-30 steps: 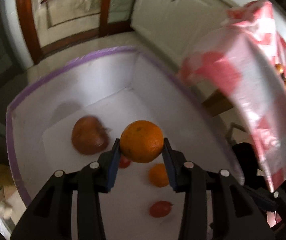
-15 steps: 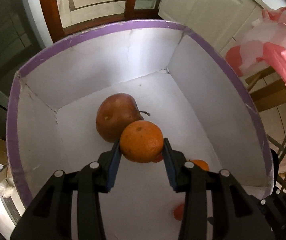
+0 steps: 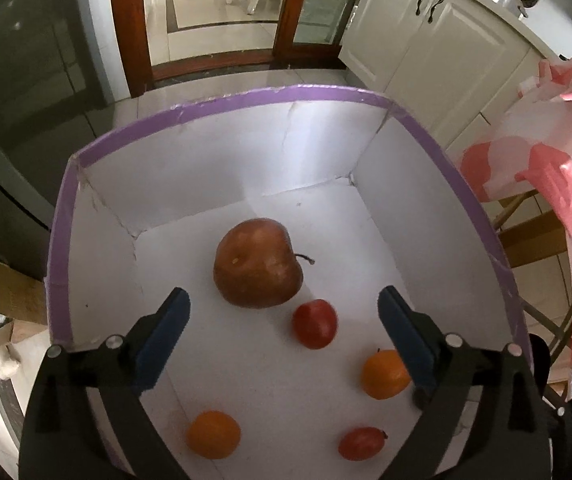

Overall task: Organize fruits
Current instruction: 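Open both tools to drop the orange and passion fruit into the box, then move both tools back over the fruits on the table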

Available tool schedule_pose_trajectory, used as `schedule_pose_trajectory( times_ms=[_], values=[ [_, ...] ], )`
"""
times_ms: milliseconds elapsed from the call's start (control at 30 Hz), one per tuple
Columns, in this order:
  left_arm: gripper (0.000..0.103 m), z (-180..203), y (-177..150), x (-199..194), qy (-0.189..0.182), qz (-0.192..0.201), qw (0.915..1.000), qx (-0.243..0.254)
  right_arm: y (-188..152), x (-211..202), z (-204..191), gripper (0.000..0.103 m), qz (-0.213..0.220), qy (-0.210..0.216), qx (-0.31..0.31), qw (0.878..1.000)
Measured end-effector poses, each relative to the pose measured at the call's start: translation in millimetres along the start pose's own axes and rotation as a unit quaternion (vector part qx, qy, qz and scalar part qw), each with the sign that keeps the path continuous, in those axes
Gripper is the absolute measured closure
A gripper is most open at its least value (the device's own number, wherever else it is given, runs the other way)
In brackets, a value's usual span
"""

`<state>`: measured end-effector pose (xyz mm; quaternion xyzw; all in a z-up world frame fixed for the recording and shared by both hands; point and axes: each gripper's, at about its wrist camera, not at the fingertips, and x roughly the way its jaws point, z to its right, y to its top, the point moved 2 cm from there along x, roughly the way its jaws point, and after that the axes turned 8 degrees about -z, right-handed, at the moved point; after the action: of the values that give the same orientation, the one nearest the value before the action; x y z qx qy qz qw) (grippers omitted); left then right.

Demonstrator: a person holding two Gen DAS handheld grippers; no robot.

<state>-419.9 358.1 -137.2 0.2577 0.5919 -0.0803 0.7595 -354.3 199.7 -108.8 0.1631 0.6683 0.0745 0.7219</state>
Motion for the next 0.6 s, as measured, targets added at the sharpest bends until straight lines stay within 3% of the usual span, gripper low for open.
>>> schedule_pose_trajectory(
  times_ms=[233,333,467,600],
  values=[
    [0.006,6,6,-7,0.024,0.014,0.9995,0.012,-3,-17,6,0.024,0.017,0.001,0.006,1.000],
    [0.006,9,13,-22,0.034,0.037,0.9987,0.012,-2,-33,10,0.024,0.039,0.001,0.013,0.999],
    [0.004,22,25,-56,0.052,0.095,0.9938,0.024,-4,-66,21,0.022,0.077,0.003,0.035,0.996],
    [0.002,53,37,-105,0.072,0.186,0.9776,0.065,-8,-113,41,0.021,0.137,0.001,0.073,0.988]
  ],
)
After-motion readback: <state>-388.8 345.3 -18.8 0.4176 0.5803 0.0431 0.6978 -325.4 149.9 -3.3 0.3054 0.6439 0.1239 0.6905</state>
